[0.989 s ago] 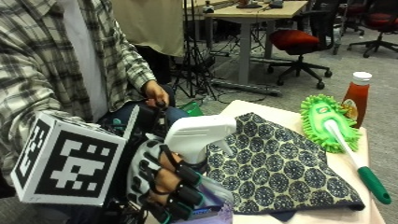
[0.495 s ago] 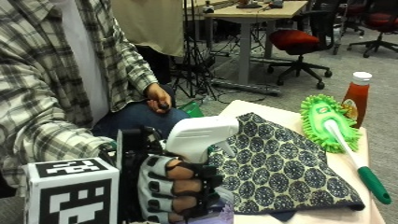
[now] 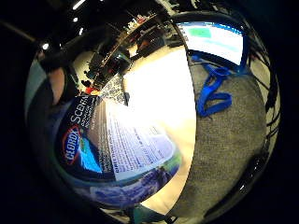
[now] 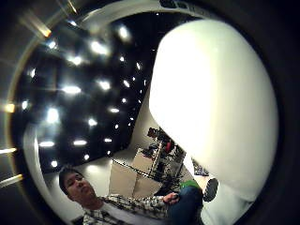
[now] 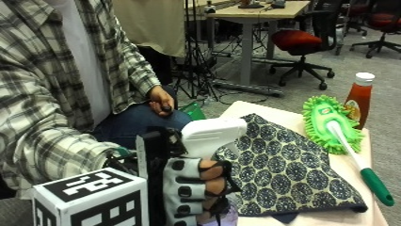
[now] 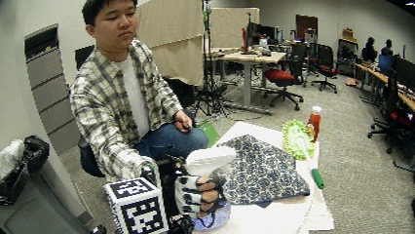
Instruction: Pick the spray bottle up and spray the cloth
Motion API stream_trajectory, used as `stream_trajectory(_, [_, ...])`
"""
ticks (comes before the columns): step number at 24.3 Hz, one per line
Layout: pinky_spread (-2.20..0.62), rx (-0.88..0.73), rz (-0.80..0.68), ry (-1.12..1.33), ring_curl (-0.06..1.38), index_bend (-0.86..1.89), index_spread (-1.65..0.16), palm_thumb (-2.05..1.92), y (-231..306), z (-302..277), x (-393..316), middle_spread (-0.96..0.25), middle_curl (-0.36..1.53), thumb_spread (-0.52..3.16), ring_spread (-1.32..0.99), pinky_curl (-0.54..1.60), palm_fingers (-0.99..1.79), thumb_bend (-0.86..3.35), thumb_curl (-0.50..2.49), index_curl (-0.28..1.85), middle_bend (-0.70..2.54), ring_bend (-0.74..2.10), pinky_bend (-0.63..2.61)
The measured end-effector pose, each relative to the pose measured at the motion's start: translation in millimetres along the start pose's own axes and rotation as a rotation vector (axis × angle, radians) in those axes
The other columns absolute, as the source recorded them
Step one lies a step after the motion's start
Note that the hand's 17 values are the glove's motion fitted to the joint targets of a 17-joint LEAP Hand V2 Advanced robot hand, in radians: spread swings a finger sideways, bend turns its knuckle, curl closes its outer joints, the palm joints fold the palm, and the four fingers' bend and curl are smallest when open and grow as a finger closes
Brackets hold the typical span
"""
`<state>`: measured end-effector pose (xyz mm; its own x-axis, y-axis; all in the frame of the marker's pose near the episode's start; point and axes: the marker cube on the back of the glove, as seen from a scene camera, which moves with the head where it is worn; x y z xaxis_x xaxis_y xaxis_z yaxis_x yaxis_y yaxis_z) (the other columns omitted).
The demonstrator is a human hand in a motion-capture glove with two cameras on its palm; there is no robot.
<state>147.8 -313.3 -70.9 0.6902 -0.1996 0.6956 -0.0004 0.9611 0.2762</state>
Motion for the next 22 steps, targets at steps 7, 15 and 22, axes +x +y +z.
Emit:
stream_trajectory(7, [-0.08, 0.043, -0.005, 0.001, 0.4, 0.28, -0.24, 1.05, -5, -3, 2, -0.14, 0.47, 0.31, -0.2, 0.33, 1.3, 0.04, 0.61, 0.44, 0.5, 0.57, 0.21])
stream_trajectory(15, [-0.14, 0.091, -0.005, 0.029, 0.43, 0.31, -0.24, 1.07, -4, -2, 1, -0.17, 0.49, 0.16, -0.22, 0.35, 1.35, -0.02, 0.65, 0.48, 0.53, 0.6, 0.25])
stream_trajectory(22, [-0.16, 0.115, 0.033, 0.05, 0.44, 0.32, -0.24, 1.07, -25, -20, 7, -0.18, 0.5, 0.08, -0.22, 0.37, 1.34, -0.03, 0.67, 0.51, 0.55, 0.61, 0.27])
